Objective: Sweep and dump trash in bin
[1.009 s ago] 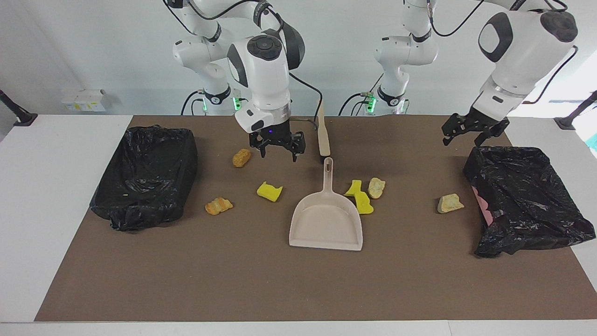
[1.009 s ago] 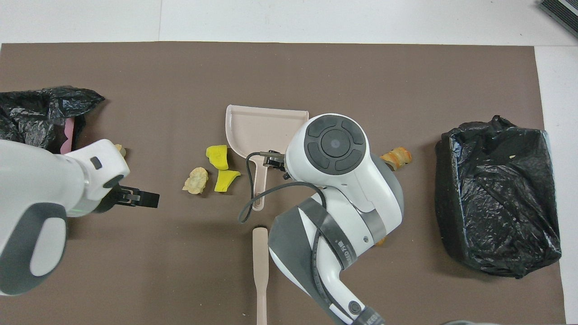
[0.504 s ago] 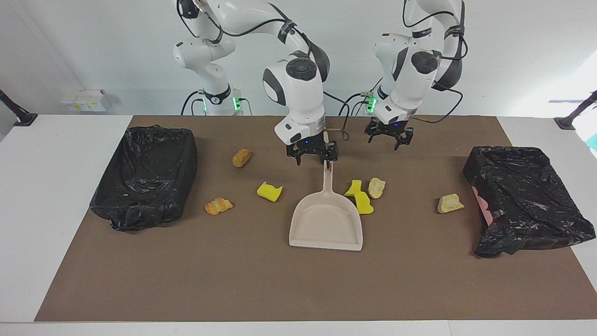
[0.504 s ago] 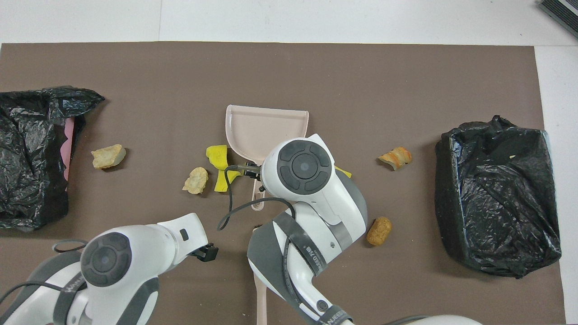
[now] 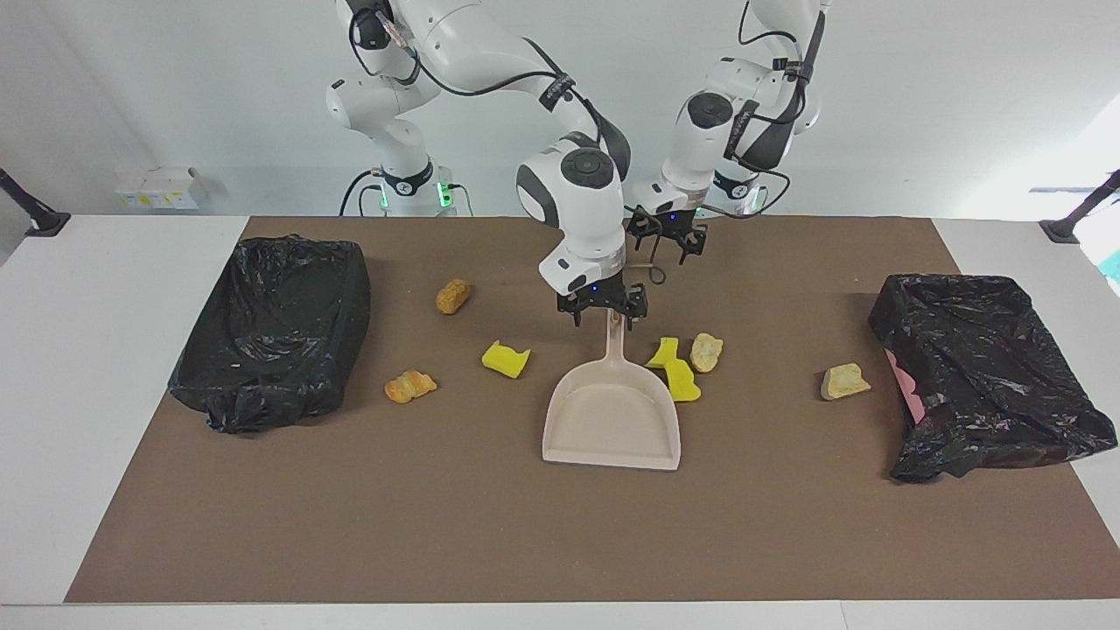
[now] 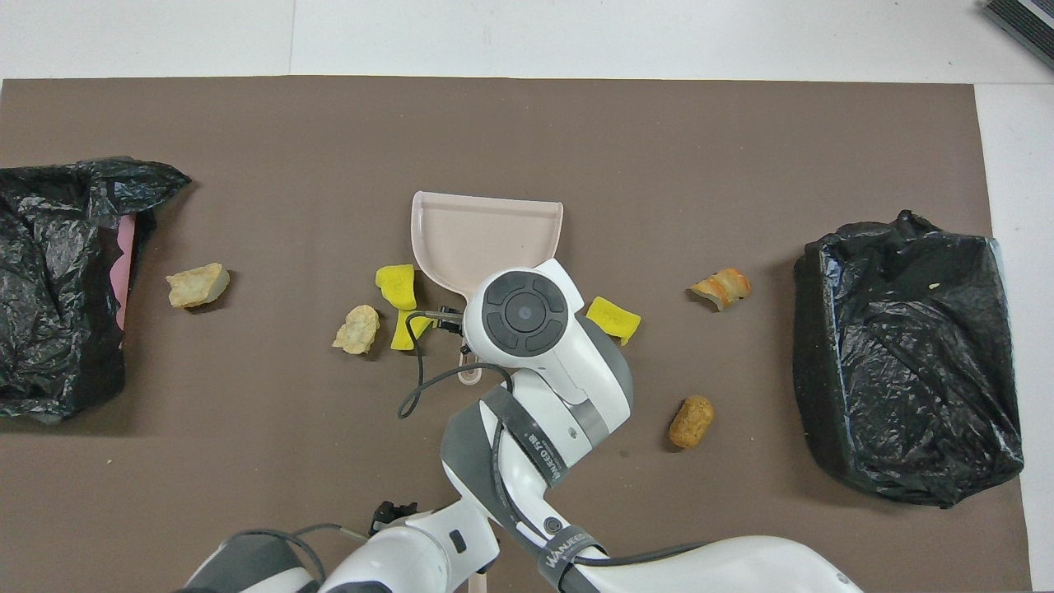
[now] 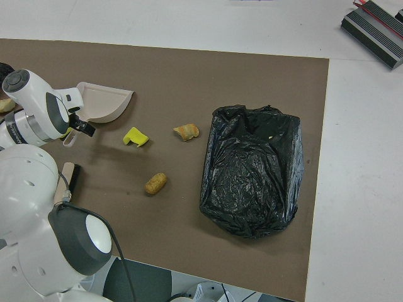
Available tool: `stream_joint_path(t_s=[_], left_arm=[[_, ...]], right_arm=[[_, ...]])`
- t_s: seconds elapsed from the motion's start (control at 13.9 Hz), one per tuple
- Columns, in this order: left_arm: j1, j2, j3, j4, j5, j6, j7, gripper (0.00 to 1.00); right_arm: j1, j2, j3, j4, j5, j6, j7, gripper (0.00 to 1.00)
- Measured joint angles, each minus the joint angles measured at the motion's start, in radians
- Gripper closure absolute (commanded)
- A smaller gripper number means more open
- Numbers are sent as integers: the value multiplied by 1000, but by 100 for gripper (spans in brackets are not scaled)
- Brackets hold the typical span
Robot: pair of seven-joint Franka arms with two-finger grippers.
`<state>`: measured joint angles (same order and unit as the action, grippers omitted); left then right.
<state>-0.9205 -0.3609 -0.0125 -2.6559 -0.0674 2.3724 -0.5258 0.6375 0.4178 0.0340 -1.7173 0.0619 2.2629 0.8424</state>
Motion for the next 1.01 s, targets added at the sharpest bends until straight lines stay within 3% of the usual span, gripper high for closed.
stream_joint_path(t_s=[0.14,0.43,0.5,0.72,0.79,1.01], left_arm=[[-15,5,-54,-8,0,19,-74,0],[-69,22,-64,-20,0,41,-157,0],[-70,30,-64,-21,0,45,-163,8],[-71,58,-64,-22,0,71,-211,85],[-72,63,-65,-22,0,72,-220,100],[-80,68,-64,-22,0,71,-229,100]], right_arm=[[1,0,0,0,-3,4,-6,24],[0,4,0,0,-3,6,-45,29],[-1,5,0,0,-3,8,-56,29],[-5,8,-3,0,-3,17,-93,29],[-6,9,-3,0,-3,18,-103,29],[-8,10,-3,0,12,18,-150,29]])
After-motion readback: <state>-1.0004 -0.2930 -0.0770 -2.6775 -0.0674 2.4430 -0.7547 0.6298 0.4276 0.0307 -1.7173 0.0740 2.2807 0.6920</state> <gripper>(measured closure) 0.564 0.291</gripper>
